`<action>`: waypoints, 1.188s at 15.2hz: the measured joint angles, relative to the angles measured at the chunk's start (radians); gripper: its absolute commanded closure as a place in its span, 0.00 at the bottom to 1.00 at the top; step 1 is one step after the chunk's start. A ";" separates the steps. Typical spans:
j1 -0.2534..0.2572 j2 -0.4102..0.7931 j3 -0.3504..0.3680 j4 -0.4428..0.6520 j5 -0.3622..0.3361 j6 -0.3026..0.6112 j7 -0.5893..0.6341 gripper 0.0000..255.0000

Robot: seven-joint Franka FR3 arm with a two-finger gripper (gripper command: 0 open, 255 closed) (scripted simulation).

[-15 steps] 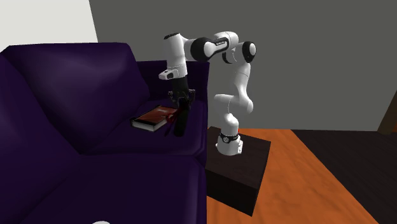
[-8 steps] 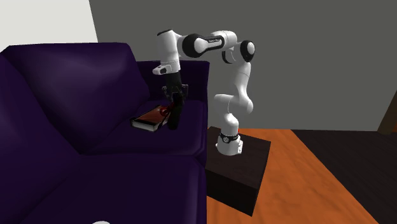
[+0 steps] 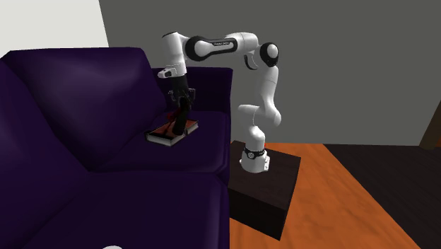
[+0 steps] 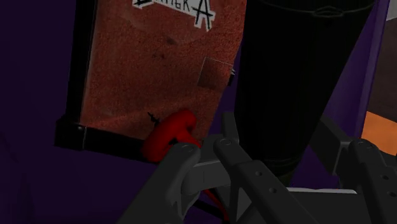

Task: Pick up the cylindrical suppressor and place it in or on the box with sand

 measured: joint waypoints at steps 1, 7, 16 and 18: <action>0.003 0.023 -0.029 0.028 -0.003 0.000 -0.030 1.00; 0.032 0.173 -0.211 0.188 0.013 0.007 -0.216 1.00; 0.037 0.205 -0.266 0.115 0.013 0.114 -0.246 1.00; 0.038 0.209 -0.273 0.094 0.014 0.138 -0.246 1.00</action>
